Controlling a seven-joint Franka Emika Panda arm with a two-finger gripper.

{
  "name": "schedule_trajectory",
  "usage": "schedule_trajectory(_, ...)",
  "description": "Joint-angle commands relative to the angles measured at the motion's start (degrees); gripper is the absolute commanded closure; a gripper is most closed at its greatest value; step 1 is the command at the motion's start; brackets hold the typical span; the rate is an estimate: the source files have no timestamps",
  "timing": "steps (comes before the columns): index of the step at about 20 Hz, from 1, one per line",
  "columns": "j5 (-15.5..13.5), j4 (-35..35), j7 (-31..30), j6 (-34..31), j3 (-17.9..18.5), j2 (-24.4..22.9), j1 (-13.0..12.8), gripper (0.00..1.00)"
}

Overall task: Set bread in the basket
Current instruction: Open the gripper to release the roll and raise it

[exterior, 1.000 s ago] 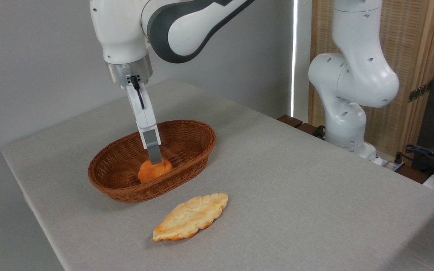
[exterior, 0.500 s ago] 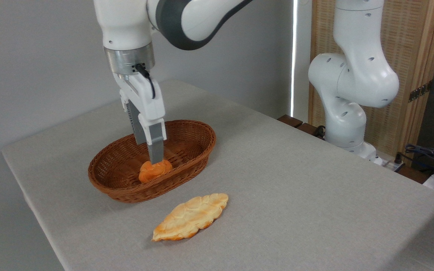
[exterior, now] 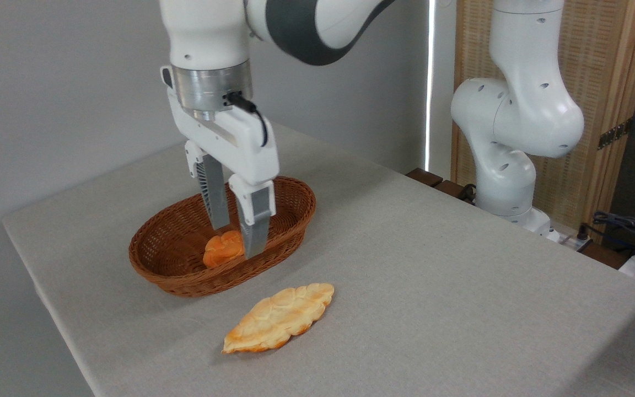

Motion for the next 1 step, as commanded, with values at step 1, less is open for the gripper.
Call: schedule_trajectory(1,0.4,0.3,-1.1,-1.6,1.1,-0.8,-0.5,0.00)
